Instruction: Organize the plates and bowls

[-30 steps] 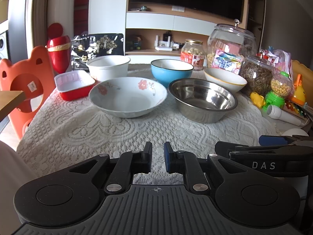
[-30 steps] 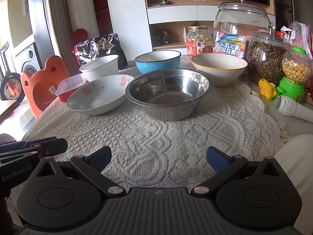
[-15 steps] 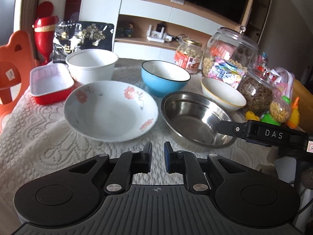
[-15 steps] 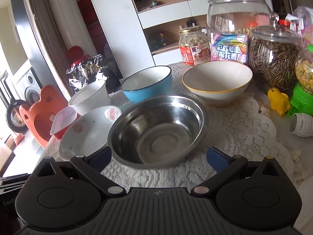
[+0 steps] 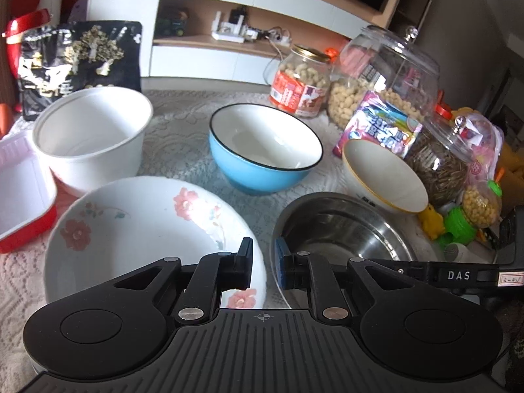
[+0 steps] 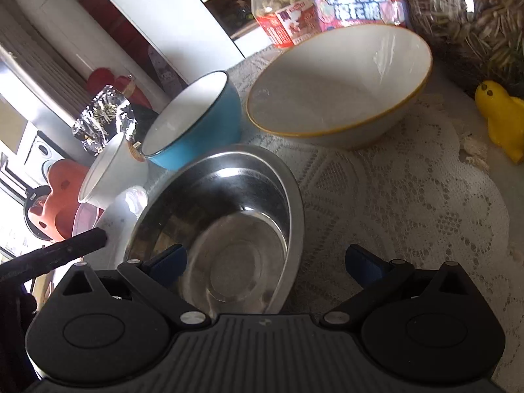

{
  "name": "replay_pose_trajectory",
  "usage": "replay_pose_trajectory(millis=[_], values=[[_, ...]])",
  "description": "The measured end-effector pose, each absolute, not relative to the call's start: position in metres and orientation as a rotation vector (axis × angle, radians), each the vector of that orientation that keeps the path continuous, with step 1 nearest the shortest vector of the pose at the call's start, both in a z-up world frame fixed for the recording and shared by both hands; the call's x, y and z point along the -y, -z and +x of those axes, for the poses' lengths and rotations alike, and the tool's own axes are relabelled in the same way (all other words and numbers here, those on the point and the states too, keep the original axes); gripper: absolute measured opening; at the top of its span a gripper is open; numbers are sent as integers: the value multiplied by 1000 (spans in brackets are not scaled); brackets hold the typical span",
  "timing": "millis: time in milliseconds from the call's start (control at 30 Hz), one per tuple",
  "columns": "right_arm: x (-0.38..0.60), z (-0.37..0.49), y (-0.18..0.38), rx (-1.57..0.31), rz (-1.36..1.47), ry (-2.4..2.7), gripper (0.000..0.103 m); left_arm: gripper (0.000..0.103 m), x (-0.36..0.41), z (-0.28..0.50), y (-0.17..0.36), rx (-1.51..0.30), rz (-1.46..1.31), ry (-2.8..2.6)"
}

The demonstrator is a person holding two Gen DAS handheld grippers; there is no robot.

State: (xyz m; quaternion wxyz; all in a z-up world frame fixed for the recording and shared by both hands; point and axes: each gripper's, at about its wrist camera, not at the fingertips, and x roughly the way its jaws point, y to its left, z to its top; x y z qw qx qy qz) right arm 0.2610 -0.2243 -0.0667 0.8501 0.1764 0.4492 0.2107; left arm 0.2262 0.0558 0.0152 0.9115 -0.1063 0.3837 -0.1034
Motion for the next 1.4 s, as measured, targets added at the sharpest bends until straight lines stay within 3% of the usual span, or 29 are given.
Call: replay_pose_trajectory(millis=[67, 167, 367, 533, 567, 600, 667, 733, 867, 900, 1167, 1400], values=[[216, 261, 65, -957, 298, -452, 103, 16, -52, 234, -9, -807, -202, 232], [205, 264, 64, -973, 210, -469, 103, 25, -47, 243, 0, -828, -167, 212], [212, 266, 65, -982, 288, -438, 103, 30, -46, 249, 10, -828, -158, 221], [189, 254, 68, -915, 91, -451, 103, 34, -44, 250, 12, -818, -165, 200], [186, 251, 68, -894, 73, -449, 102, 35, -44, 251, 12, -819, -167, 192], [184, 248, 67, -861, 58, -461, 92, 36, -44, 250, 12, -817, -168, 189], [185, 243, 62, -800, 55, -447, 82, 35, -43, 250, 12, -815, -161, 187], [187, 245, 57, -772, 66, -418, 79, 35, -42, 248, 11, -811, -161, 192], [193, 255, 61, -851, 117, -415, 47, 31, -40, 238, 4, -789, -196, 250], [194, 255, 61, -865, 133, -411, 46, 36, -40, 236, 3, -794, -222, 273], [187, 234, 35, -764, 95, -430, 46, 36, -54, 215, -9, -735, -310, 264], [111, 250, 11, -736, 96, -598, 46, 36, -109, 187, -44, -625, -282, 48]])
